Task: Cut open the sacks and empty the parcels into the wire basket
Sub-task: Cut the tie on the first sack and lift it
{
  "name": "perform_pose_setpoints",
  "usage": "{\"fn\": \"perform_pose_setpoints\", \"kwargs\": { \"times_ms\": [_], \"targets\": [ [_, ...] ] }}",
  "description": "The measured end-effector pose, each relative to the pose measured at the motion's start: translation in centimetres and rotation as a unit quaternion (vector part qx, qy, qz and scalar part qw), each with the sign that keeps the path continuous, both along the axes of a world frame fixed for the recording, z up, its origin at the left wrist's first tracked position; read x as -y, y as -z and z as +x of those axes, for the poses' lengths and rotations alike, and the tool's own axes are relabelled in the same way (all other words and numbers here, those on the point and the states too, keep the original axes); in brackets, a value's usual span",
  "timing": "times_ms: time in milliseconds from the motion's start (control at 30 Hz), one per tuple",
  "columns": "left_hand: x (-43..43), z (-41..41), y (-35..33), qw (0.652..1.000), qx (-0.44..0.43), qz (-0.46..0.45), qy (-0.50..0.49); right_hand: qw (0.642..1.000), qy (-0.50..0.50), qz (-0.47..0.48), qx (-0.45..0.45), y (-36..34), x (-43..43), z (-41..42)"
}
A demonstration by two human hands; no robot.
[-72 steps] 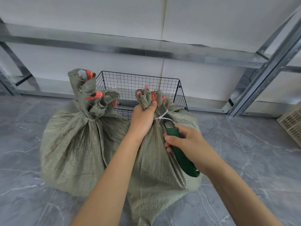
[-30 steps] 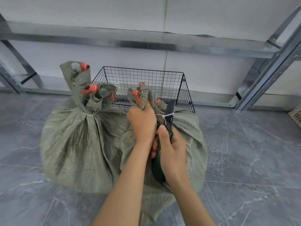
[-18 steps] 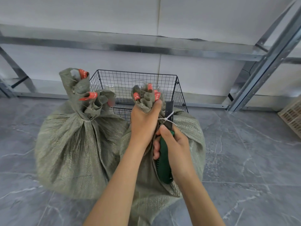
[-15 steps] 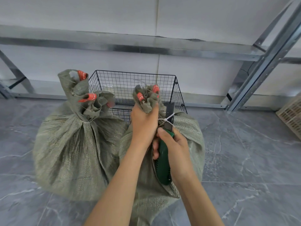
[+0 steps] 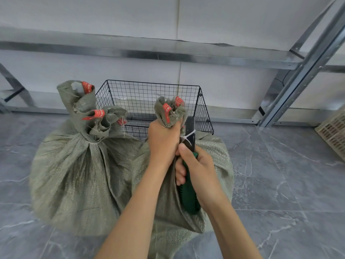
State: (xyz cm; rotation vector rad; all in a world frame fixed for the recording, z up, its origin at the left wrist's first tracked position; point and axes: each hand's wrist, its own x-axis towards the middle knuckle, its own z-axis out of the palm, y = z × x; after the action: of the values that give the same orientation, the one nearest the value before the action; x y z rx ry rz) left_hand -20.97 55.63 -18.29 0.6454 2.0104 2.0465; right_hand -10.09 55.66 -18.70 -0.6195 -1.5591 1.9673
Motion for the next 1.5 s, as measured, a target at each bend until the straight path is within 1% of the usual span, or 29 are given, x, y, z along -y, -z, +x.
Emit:
{"fn": "perform_pose_setpoints", "kwargs": {
  "times_ms": [200,300,367,433,533,633,833,933,1133,1233,1333,1433,1500],
  "targets": [
    [-1.2,-0.3,0.1,0.992,0.044,0.039,-0.115,0.998,0.052,-0.027,-0.013,0.4,0.4,-1.3],
    [-1.3,-0.4,0.1,0.988,0.046,0.045,-0.138,0.995,0.090,-0.029,-0.017,0.8,0.8,-1.6],
    [-1.5,-0.5,0.0,0.983,0.054,0.061,-0.163,0.990,0.134,-0.033,-0.036,0.4,1.0,-1.8],
    [-1.5,-0.6,0.0,0.974,0.078,0.089,-0.192,0.980,0.181,-0.035,-0.073,-0.6,0.9,-2.3],
    [-1.4,-0.5,0.0,0.972,0.085,0.095,-0.197,0.976,0.183,-0.053,-0.105,-1.4,1.1,-2.8],
    [-1.1,-0.7,-0.1,0.972,0.084,0.094,-0.200,0.979,0.171,-0.061,-0.092,-1.3,1.3,-2.7],
    [-0.9,-0.3,-0.4,0.973,0.073,0.098,-0.196,0.983,0.161,-0.049,-0.078,-1.6,1.3,-2.5],
    [-0.7,-0.1,-0.4,0.976,0.070,0.099,-0.182,0.981,0.168,-0.059,-0.076,-1.7,1.2,-2.1],
    [0.8,0.2,-1.3,0.978,0.120,0.139,-0.101,0.969,0.230,-0.075,-0.043,-2.0,0.2,-0.7],
    [1.6,0.2,-1.5,0.982,0.128,0.126,-0.052,0.976,0.208,-0.066,-0.019,-2.4,-0.9,-0.3],
    [2.1,0.1,-1.4,0.983,0.136,0.120,-0.027,0.986,0.164,-0.009,0.044,-3.0,-1.8,-0.3],
    [2.2,0.0,-1.2,0.985,0.134,0.113,-0.009,0.991,0.121,0.021,0.046,-3.8,-1.8,-0.7],
    [2.4,0.0,-1.4,0.984,0.137,0.110,0.006,0.991,0.115,0.034,0.055,-4.0,-1.8,-1.0]
  ]
}}
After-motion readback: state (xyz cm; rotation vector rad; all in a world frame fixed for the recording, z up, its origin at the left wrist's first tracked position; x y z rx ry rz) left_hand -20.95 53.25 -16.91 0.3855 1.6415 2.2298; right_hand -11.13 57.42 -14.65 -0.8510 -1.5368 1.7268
